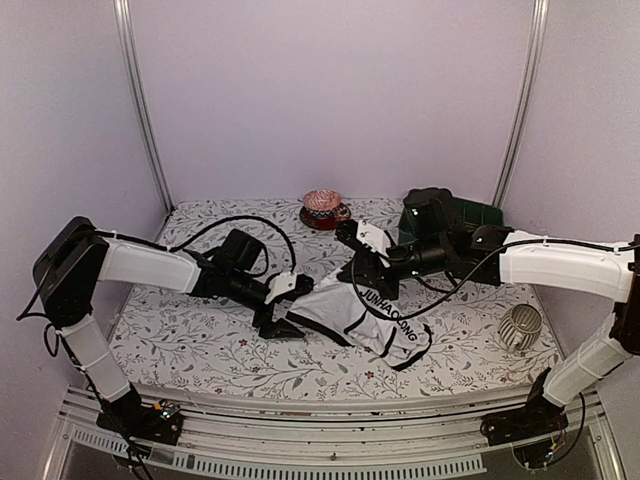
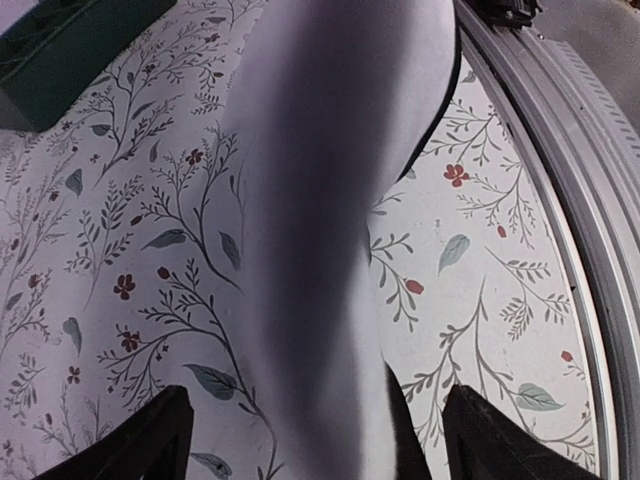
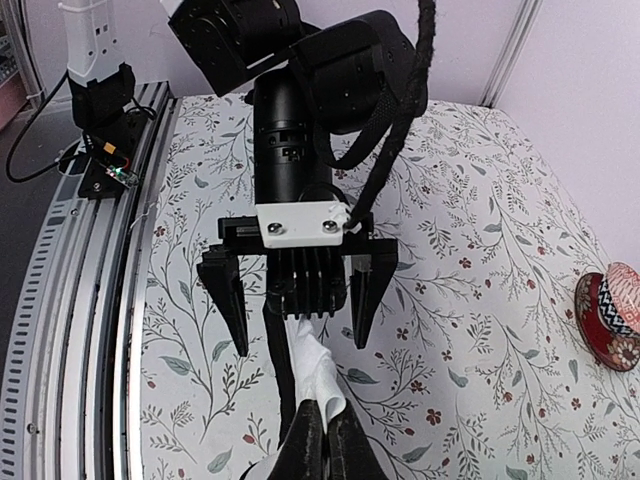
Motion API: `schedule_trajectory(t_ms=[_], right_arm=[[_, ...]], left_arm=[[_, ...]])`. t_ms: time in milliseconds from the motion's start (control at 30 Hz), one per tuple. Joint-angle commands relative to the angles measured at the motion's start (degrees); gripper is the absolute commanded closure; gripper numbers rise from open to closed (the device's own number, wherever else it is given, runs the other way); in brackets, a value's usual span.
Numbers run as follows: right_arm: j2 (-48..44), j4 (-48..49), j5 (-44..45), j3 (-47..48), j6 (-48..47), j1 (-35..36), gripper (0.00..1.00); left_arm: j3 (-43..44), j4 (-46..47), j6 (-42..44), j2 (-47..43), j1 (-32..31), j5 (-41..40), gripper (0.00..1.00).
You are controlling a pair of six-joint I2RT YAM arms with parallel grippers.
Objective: Roll the underwear
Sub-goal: Pick up the underwear from the center of the board, then flatten out the underwear at the center of the board.
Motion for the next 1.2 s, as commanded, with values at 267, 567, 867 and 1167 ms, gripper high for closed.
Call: schedule_trajectory(t_ms=[267,567,867,1167], right_arm=[[-4.7,-1.5,4.5,-2.9,0.8,-0.9,0.98],[-5.4,-1.5,5.6,-3.9,0.7,-1.4,0.98],[-8.9,-0.7,7.6,-0.5,4.0,-1.4,0.98],[-15.5,0.7,5.3,3.7,8.1,2.9,0.98]], left_arm=[[-0.2,-0.1,-0.1,-2.8,1.6,3.8,0.39],[1.0,-1.0,-1.4,-2.3,1.7,4.3,0.90],[4.5,-3.8,-6.9,-11.5,2.0,-5.4,1.00],[11.5,-19.7,0.9,-30.5,-0.4,-14.4,1.00]])
